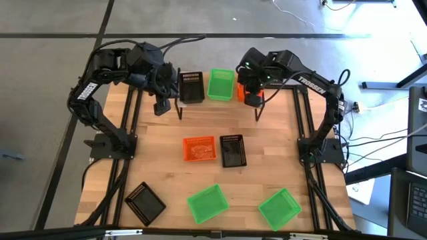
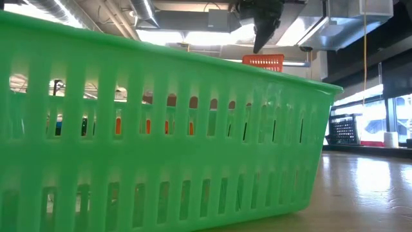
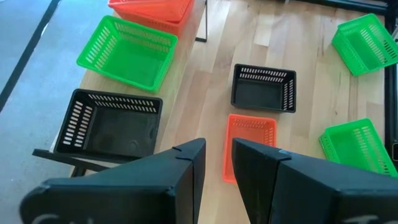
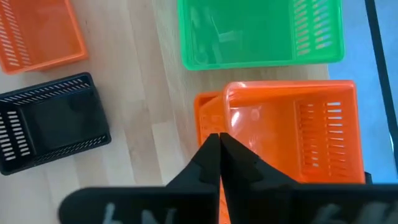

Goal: Stack baskets on shelf by color
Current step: Stack the top orange bin on top of the other orange bin on the shelf, then stack the right green bin on top of the other green bin on the shelf

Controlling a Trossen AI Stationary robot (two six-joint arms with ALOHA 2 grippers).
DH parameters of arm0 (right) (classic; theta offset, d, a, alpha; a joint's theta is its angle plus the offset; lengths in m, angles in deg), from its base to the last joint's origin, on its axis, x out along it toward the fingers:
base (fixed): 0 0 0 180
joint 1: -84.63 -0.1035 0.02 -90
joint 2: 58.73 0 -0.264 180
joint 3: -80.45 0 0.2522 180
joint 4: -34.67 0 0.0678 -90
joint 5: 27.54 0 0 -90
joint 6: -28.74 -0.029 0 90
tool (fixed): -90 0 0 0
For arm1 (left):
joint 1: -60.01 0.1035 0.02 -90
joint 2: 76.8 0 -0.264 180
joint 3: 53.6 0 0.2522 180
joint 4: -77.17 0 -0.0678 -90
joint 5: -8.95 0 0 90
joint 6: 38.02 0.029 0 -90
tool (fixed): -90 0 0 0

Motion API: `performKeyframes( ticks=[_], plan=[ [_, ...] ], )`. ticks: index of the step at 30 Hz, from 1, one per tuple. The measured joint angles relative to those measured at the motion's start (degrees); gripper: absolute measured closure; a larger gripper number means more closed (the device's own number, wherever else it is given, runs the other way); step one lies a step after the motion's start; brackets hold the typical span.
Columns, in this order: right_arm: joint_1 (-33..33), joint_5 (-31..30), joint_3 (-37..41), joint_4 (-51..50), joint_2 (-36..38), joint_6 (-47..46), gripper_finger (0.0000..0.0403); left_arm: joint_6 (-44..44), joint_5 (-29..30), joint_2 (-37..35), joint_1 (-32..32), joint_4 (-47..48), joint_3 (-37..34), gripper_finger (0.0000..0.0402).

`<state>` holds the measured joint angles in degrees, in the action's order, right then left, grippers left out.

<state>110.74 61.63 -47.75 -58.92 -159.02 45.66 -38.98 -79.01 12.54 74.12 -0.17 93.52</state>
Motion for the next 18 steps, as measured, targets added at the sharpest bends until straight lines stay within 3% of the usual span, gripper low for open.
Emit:
performKeyframes(
  ticks=[11,18],
  plan=[
    [1.85,0.75,3.78,0.69,-0.11,0.12,0.0401,-0.02,0.0,0.0,0.0,0.67,0.01,0.0331],
    [-0.07,0.88,-6.33,-3.3,-0.02,1.38,0.0402,-1.13,0.0,0.0,0.0,0.67,0.0,0.0331]
  ],
)
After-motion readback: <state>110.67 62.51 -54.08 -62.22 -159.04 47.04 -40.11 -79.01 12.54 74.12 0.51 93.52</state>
